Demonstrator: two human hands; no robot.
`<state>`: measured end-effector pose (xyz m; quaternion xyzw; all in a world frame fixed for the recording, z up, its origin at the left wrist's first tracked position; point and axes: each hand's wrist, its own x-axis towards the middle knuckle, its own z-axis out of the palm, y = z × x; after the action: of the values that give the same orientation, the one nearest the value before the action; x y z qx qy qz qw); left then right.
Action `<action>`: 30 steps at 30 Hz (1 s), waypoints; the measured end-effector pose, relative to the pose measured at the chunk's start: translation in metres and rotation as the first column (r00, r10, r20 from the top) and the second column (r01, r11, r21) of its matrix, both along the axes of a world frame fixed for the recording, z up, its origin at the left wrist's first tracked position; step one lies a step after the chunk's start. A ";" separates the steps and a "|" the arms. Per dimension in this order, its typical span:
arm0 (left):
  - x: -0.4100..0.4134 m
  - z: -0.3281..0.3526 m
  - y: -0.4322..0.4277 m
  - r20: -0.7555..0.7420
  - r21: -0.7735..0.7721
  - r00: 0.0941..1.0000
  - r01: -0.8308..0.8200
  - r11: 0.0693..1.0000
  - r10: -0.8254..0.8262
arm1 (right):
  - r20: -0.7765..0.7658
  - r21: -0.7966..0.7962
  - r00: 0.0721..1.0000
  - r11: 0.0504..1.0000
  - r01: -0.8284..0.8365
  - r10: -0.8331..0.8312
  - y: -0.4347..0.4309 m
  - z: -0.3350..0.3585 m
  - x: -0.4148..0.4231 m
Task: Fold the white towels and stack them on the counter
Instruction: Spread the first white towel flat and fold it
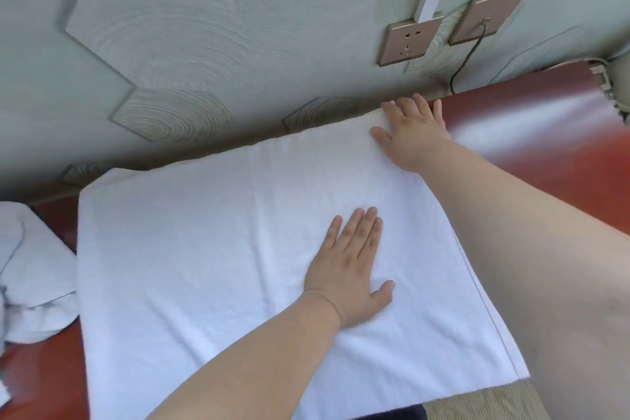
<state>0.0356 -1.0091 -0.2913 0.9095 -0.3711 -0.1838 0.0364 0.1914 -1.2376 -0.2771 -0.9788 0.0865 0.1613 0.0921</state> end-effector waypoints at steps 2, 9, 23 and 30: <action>0.000 0.000 0.000 0.003 0.012 1.000 0.003 1.000 -0.003 | 0.007 -0.080 0.999 0.996 0.032 -0.031 -0.004 -0.001 0.013; 0.001 0.001 0.001 0.010 0.021 1.000 -0.008 1.000 0.008 | 0.097 -0.111 0.994 0.992 0.056 -0.045 -0.020 -0.012 0.015; -0.001 0.000 -0.002 0.059 0.012 0.998 -0.021 1.000 0.020 | 0.102 0.001 0.947 0.952 -0.307 0.305 -0.011 -0.014 -0.093; -0.011 0.010 0.001 0.040 0.006 0.958 -0.283 0.959 0.283 | 0.085 0.129 0.973 0.966 -0.225 0.215 0.048 0.015 -0.132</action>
<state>0.0245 -1.0077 -0.2808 0.9569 -0.2367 -0.1610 0.0498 0.0595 -1.1900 -0.2623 -0.9787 -0.0373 0.1417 0.1439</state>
